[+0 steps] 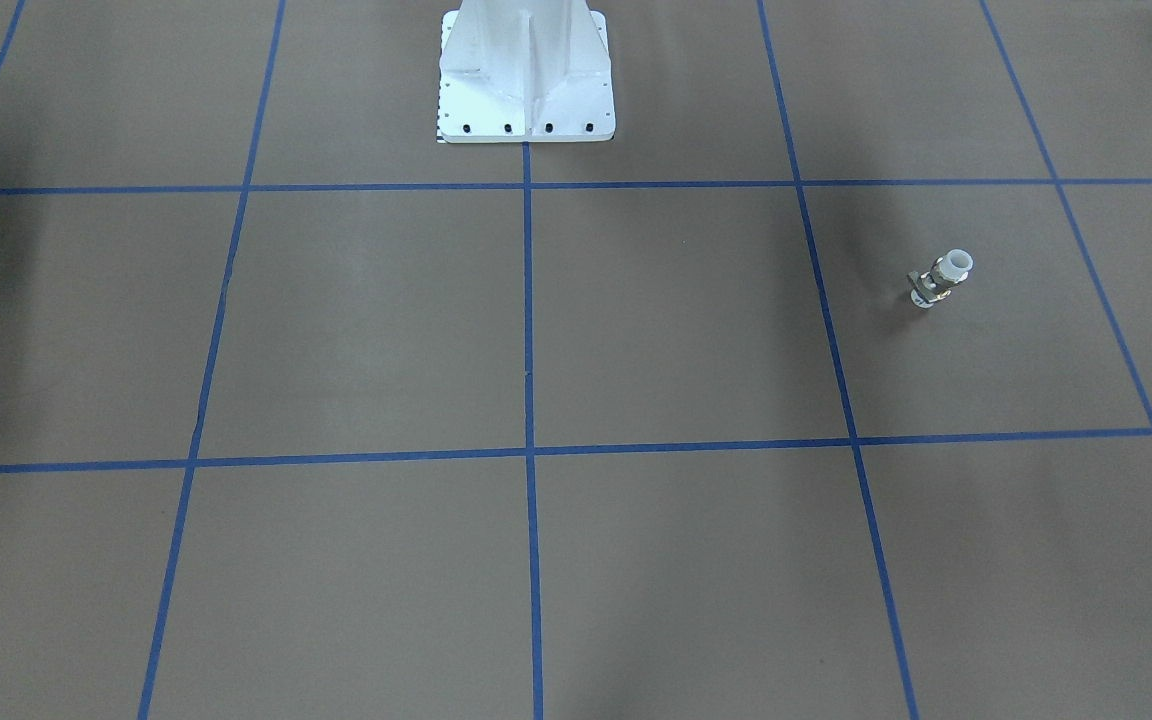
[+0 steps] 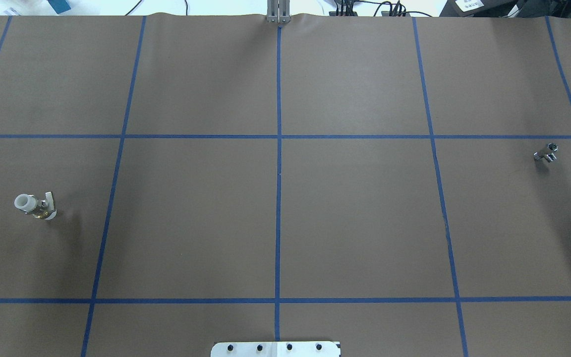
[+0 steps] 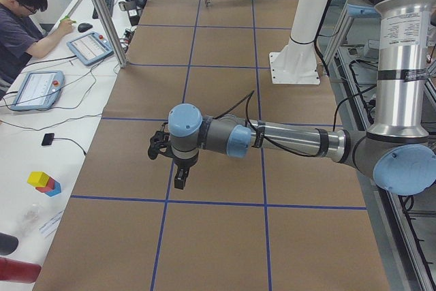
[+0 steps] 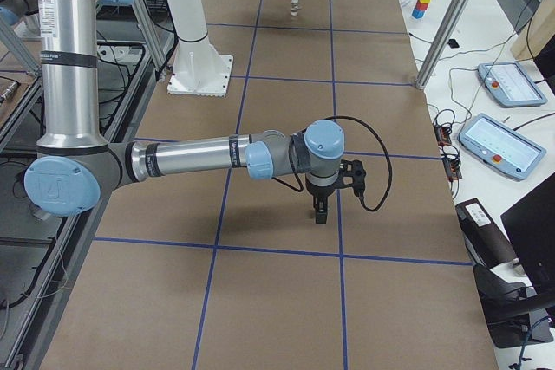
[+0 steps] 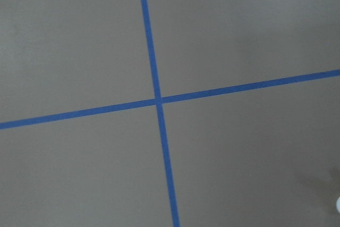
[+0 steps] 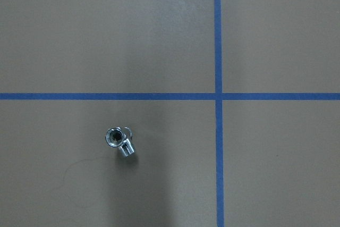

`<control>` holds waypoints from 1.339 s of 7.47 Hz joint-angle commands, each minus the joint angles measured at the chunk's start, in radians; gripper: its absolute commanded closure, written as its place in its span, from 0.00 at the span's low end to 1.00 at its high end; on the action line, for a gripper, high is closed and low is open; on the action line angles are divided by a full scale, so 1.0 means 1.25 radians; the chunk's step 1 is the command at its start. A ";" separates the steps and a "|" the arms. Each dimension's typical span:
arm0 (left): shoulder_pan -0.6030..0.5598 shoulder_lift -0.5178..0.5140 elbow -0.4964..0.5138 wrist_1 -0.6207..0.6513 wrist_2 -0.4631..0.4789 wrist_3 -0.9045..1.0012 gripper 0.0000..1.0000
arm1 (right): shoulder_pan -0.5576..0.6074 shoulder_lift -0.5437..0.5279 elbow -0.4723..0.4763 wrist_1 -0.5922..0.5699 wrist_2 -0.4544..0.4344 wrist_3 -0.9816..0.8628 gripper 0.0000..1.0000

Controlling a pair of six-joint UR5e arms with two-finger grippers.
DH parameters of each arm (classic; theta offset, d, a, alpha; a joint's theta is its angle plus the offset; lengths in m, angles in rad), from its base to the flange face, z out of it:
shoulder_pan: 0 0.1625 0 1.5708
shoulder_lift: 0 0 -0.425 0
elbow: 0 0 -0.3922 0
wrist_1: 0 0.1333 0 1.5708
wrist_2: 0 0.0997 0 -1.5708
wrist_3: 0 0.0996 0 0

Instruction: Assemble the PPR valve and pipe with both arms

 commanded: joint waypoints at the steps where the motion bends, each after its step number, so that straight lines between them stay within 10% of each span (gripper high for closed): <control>1: 0.047 -0.045 0.002 0.002 -0.003 -0.009 0.00 | -0.073 0.004 -0.026 0.100 -0.051 0.019 0.00; 6: 0.335 -0.091 -0.108 -0.016 0.094 -0.487 0.00 | -0.096 0.012 -0.042 0.119 -0.095 0.036 0.00; 10: 0.460 -0.003 -0.102 -0.120 0.180 -0.558 0.00 | -0.096 0.013 -0.032 0.124 -0.044 0.125 0.00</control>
